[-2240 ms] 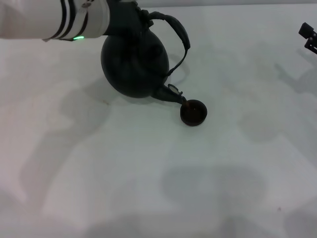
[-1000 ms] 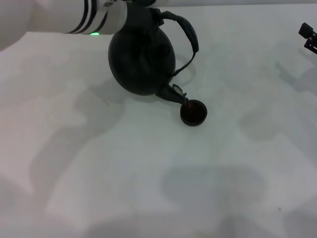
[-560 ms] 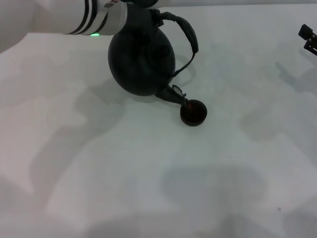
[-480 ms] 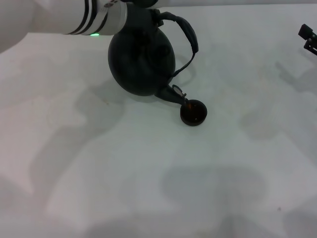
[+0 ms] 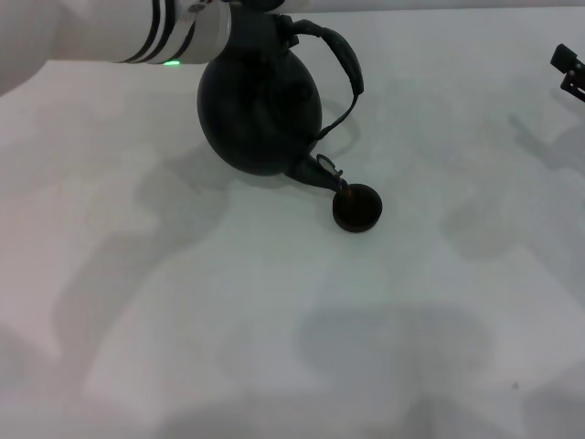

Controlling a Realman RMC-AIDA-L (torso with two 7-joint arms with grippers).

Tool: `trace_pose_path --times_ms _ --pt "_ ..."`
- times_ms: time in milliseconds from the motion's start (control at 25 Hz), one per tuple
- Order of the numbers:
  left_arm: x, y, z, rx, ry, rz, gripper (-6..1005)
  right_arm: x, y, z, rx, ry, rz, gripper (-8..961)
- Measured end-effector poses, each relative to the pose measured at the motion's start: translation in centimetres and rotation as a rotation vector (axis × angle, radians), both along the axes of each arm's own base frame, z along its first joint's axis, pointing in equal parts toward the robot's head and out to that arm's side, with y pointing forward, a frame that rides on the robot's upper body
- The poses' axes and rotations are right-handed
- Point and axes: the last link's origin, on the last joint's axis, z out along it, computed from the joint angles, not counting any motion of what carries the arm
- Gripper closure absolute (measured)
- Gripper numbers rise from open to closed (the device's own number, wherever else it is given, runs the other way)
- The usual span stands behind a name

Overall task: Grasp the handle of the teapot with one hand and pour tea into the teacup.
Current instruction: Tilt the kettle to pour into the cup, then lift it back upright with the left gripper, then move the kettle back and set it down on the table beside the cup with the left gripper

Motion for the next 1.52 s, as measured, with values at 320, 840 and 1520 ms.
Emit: trace_pose_path --times_ms 320,840,1520 --pt "0.0 0.0 0.1 0.005 -0.012 0.005 868 0.0 0.0 0.0 0.000 0.000 0.000 93" --pt "-0.7 -1.0 4.0 0.082 -0.287 0.068 870 0.3 0.1 0.0 0.000 0.000 -0.022 93" --pt "-7.1 -5.1 10.9 0.109 -0.574 0.081 875 0.4 0.2 -0.2 -0.011 -0.003 -0.036 93"
